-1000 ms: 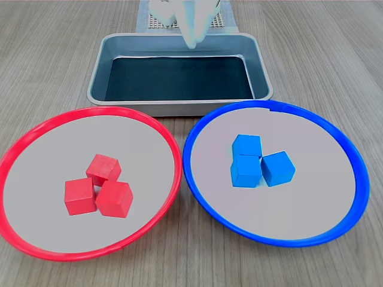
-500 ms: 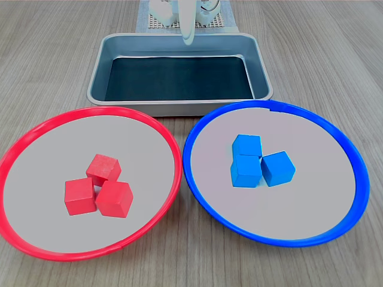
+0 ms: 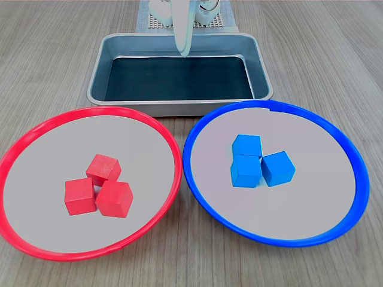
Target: Relocate any misplaced blocks to their matching dishes.
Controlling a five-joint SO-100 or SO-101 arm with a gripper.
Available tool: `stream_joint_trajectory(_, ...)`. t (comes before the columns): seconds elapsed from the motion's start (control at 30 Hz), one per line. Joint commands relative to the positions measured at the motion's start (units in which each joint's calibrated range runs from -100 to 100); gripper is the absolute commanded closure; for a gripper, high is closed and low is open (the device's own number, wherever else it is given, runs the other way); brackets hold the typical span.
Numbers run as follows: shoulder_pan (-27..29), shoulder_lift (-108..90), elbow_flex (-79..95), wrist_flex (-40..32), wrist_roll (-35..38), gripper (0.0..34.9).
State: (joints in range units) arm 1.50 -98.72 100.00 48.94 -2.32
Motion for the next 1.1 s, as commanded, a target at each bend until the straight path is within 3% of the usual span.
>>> stream_joint_trajectory(0.0, 0.33, -0.26, -0.09, -0.28, -0.34, 34.6)
stream_joint_trajectory(1.07, 0.14, -0.26, -0.09, -0.36, -0.29, 34.6)
